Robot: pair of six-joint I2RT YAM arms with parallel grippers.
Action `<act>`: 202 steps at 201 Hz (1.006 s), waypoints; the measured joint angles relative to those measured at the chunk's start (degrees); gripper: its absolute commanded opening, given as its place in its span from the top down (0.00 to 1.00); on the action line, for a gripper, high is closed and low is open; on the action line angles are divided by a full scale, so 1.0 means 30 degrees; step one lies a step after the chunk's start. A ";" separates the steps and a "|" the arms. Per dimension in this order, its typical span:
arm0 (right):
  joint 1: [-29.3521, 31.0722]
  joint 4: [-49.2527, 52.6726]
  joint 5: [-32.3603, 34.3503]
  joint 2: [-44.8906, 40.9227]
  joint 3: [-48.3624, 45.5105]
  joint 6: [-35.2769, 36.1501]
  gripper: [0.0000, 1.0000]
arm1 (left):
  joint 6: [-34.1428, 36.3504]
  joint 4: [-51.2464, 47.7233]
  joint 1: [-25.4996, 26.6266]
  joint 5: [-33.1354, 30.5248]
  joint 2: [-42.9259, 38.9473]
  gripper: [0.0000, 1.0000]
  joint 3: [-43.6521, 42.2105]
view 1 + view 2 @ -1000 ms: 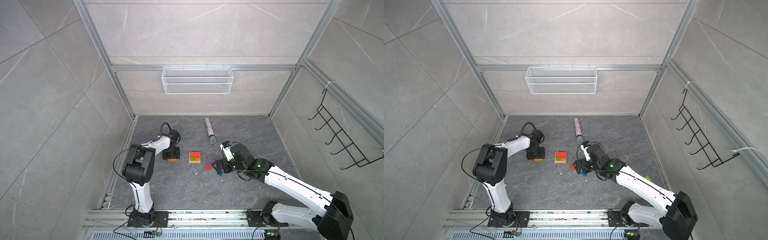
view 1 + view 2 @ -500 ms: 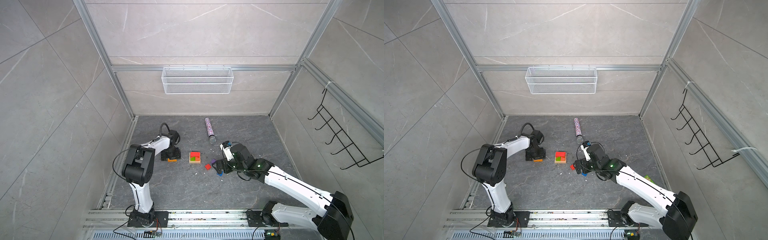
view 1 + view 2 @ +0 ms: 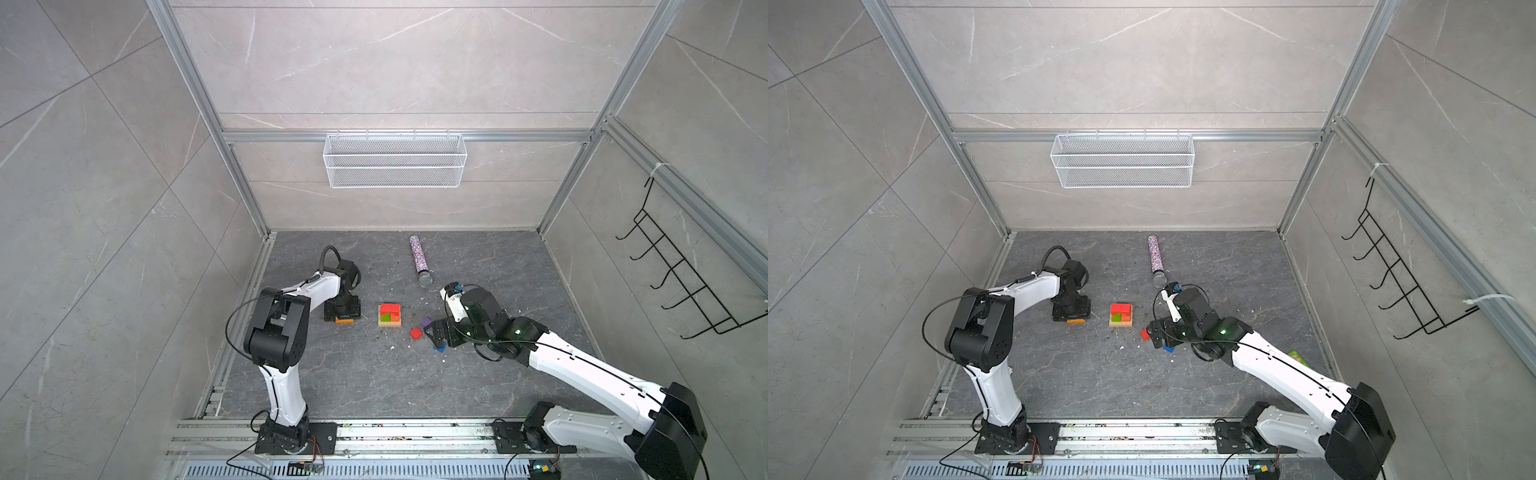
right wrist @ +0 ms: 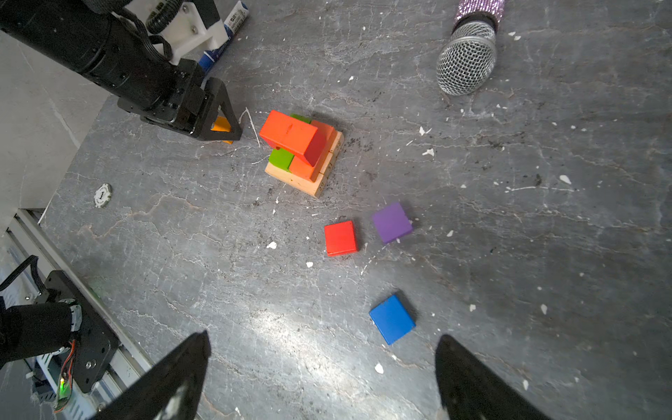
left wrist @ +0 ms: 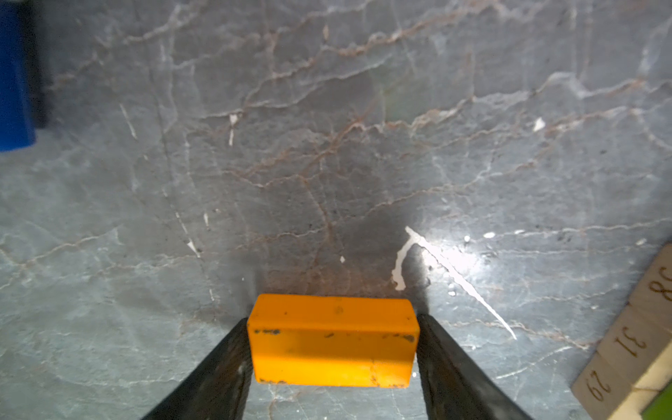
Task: Build the wood block tower
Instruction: 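Lift the orange-yellow bar with the left gripper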
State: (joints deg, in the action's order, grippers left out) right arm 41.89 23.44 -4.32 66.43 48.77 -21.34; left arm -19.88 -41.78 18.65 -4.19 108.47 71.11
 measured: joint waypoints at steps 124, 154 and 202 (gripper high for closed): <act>0.0000 0.0189 0.0000 0.0000 0.0175 0.0000 0.03 | 0.0051 0.0015 0.0044 0.0087 -0.0415 0.49 -0.0357; 0.0000 0.0189 0.0007 0.0000 0.0175 0.0000 0.03 | -0.0029 -0.0240 0.0124 0.0452 -0.1260 0.49 -0.0481; 0.0000 0.0182 0.0007 0.0000 0.0175 0.0000 0.03 | -0.0386 -0.0969 0.0692 0.0954 -0.2594 0.48 -0.0058</act>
State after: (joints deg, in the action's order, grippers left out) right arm 41.89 23.99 -4.29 66.43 49.30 -21.34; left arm -21.04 -44.69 20.73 -1.32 100.68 70.94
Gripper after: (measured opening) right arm 0.974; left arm 0.609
